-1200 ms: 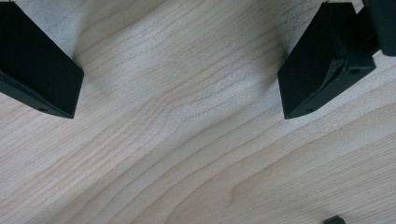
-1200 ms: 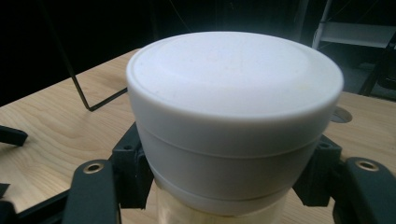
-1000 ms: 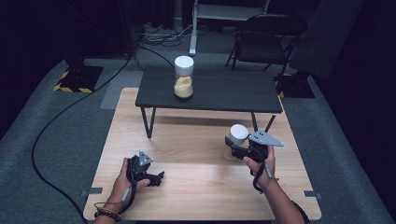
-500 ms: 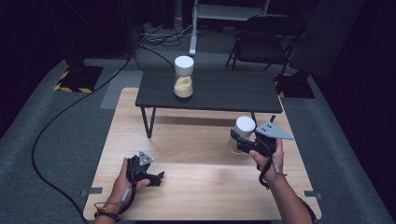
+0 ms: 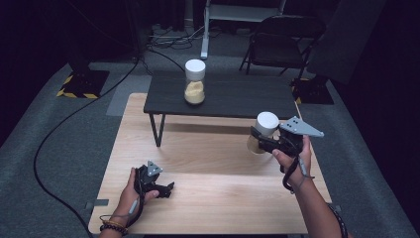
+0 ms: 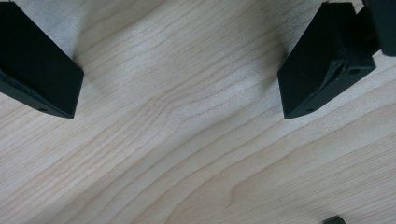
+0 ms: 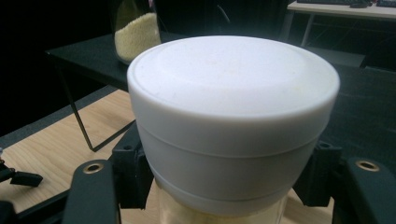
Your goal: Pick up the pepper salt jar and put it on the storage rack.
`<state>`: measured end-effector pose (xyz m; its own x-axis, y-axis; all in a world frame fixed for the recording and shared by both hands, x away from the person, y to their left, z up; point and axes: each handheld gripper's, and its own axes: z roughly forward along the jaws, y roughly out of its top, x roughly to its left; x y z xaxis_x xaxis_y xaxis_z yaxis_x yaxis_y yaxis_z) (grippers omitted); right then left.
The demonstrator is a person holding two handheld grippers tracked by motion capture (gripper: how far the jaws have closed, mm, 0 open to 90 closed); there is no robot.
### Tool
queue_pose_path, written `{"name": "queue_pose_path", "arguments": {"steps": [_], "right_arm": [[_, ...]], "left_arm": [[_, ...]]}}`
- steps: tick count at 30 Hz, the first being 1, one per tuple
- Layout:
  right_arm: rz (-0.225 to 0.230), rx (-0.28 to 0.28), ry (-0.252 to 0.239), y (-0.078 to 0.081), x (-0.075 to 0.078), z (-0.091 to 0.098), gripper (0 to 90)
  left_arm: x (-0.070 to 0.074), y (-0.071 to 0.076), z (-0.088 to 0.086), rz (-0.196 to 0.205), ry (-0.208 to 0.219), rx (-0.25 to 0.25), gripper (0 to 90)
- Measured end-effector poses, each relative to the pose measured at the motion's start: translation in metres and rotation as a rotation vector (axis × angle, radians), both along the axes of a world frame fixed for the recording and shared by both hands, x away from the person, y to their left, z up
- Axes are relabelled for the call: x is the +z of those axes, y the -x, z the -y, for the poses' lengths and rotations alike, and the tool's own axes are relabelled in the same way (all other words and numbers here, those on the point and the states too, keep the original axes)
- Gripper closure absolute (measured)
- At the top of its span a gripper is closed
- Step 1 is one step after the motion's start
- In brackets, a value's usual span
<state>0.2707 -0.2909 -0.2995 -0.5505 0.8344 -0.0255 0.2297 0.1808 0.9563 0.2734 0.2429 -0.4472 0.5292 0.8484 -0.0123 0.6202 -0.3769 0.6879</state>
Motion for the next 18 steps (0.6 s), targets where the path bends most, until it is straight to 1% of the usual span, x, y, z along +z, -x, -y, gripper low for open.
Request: {"name": "queue_pose_path", "arguments": {"steps": [3, 9, 15, 18], "right_arm": [[0.015, -0.001, 0.008, 0.001, 0.008, -0.002, 34.3], [0.028, -0.003, 0.014, -0.001, 0.028, -0.003, 34.3], [0.037, -0.021, 0.015, -0.004, 0.045, -0.005, 34.3], [0.053, -0.042, 0.028, -0.005, 0.051, -0.007, 34.3]], "left_arm": [[0.0, 0.0, 0.0, 0.0, 0.0, 0.0, 0.4], [0.0, 0.0, 0.0, 0.0, 0.0, 0.001, 0.4], [0.0, 0.0, 0.0, 0.0, 0.001, 0.001, 0.4], [0.0, 0.0, 0.0, 0.0, 0.001, 0.001, 0.4]]}}
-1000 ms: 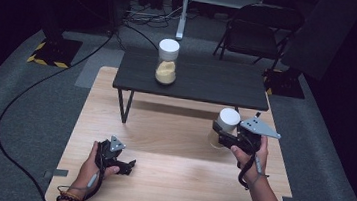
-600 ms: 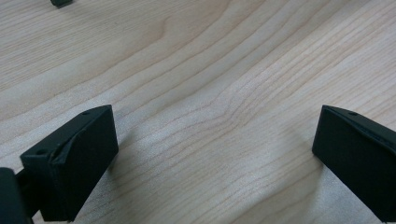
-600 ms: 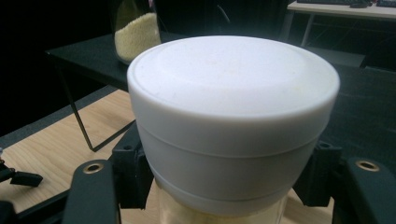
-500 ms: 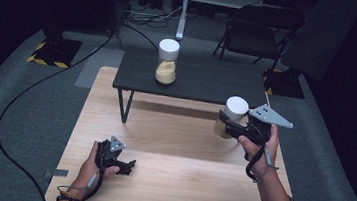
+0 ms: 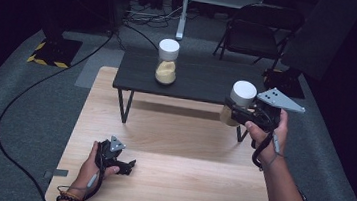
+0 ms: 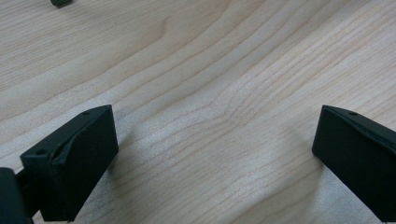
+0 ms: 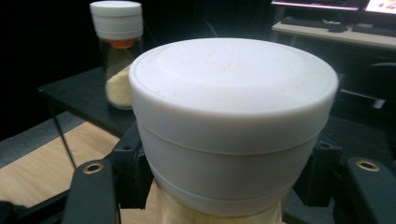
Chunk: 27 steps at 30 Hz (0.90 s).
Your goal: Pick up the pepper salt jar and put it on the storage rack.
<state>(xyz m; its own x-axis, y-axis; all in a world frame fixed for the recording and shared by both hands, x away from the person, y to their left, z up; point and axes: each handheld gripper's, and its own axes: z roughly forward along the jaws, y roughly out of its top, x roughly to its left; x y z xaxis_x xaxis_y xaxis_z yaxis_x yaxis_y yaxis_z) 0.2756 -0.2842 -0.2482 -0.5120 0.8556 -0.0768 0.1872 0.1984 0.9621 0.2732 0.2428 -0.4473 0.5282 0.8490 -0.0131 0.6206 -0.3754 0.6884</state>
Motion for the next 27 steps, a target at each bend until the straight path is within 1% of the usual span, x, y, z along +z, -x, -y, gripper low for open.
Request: {"name": "queue_pose_path", "arguments": {"steps": [5, 7, 9, 14, 23, 27], "right_arm": [[0.0, -0.028, 0.007, -0.007, 0.011, -0.002, 34.2], [-0.003, -0.038, 0.002, -0.01, 0.014, -0.002, 34.3], [0.001, -0.047, 0.001, -0.013, 0.017, -0.003, 34.2], [0.016, -0.068, 0.018, -0.02, 0.023, -0.009, 34.2], [0.017, -0.091, 0.025, -0.036, 0.026, -0.018, 34.2], [0.012, -0.092, 0.012, -0.045, 0.025, -0.019, 34.1]], "left_arm": [[0.0, 0.0, 0.0, 0.0, 0.0, 0.0, 0.4], [0.0, 0.0, 0.0, 0.0, -0.001, -0.001, 0.4], [0.0, 0.0, 0.0, 0.0, -0.001, -0.001, 0.4], [0.0, 0.0, 0.0, 0.0, -0.001, 0.0, 0.4], [0.0, 0.0, 0.0, 0.0, 0.0, 0.0, 0.4], [0.0, 0.0, 0.0, 0.0, -0.001, 0.0, 0.4]]}}
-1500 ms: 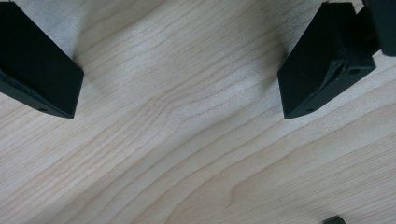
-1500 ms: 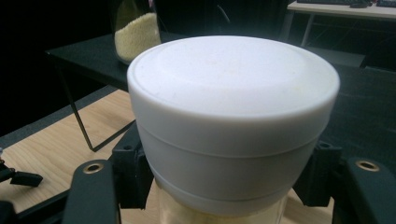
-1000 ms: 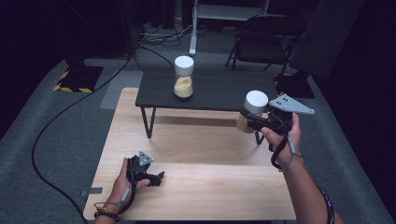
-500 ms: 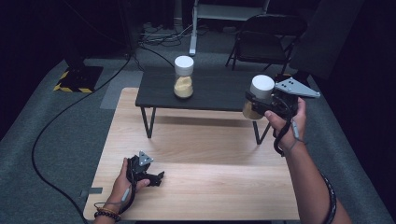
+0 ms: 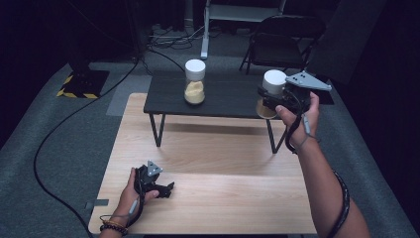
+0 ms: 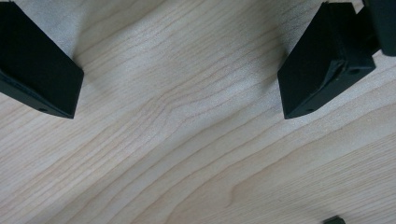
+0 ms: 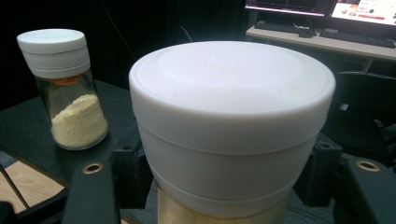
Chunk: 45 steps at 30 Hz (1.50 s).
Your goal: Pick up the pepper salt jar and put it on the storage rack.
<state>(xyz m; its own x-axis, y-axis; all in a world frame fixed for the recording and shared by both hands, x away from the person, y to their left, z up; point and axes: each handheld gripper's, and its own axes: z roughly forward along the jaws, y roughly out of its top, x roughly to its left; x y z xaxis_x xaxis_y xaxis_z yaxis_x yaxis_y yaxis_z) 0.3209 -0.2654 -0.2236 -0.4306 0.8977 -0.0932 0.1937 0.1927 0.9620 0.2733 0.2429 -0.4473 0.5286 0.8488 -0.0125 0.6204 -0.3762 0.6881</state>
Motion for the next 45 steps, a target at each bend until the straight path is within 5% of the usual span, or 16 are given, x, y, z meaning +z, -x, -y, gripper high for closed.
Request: {"name": "queue_pose_path", "arguments": {"steps": [21, 28, 45], "right_arm": [[0.01, 0.023, -0.052, -0.053, -0.024, -0.019, 34.0], [0.001, -0.014, -0.045, -0.065, -0.03, -0.026, 33.9], [-0.021, -0.045, -0.087, -0.07, -0.038, -0.022, 32.1]], "left_arm": [[0.0, 0.0, 0.0, -0.001, 0.0, -0.001, 0.4], [0.0, 0.0, 0.0, 0.0, -0.001, -0.001, 0.4], [0.0, 0.0, 0.0, 0.0, 0.0, -0.001, 0.4]]}}
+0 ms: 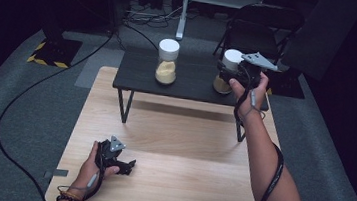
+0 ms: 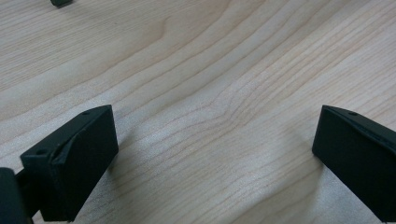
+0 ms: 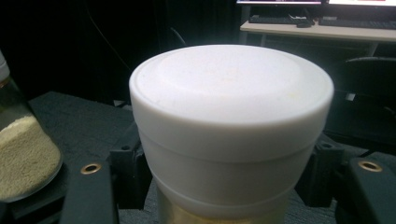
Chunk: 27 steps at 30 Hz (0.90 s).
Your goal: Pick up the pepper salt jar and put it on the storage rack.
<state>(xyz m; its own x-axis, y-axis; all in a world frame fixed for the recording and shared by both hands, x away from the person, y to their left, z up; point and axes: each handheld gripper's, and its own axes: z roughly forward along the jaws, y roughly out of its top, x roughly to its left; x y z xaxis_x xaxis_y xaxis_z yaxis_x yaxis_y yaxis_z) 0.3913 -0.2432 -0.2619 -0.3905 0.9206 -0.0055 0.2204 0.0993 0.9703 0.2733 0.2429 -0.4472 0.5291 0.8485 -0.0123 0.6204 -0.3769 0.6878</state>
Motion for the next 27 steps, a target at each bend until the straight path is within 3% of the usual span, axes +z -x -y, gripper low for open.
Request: {"name": "queue_pose_path", "arguments": {"steps": [6, 9, 15, 19, 27], "right_arm": [[-0.006, 0.027, -0.017, -0.002, 0.001, 0.007, 29.3], [-0.003, 0.024, -0.01, -0.002, 0.002, 0.007, 23.3], [-0.039, 0.034, 0.026, -0.008, 0.003, 0.006, 13.8], [-0.017, 0.029, 0.035, -0.007, -0.002, 0.003, 3.0], [-0.001, -0.006, 0.079, -0.001, -0.002, -0.003, 2.7]], "left_arm": [[0.0, 0.0, 0.0, 0.0, 0.0, 0.0, 0.4], [0.0, 0.0, 0.0, 0.0, 0.0, 0.0, 0.4], [0.0, 0.0, 0.0, 0.0, 0.0, -0.003, 0.4], [0.0, 0.0, 0.0, 0.0, 0.0, -0.003, 0.4], [0.0, -0.001, 0.0, -0.001, 0.0, -0.006, 0.4]]}}
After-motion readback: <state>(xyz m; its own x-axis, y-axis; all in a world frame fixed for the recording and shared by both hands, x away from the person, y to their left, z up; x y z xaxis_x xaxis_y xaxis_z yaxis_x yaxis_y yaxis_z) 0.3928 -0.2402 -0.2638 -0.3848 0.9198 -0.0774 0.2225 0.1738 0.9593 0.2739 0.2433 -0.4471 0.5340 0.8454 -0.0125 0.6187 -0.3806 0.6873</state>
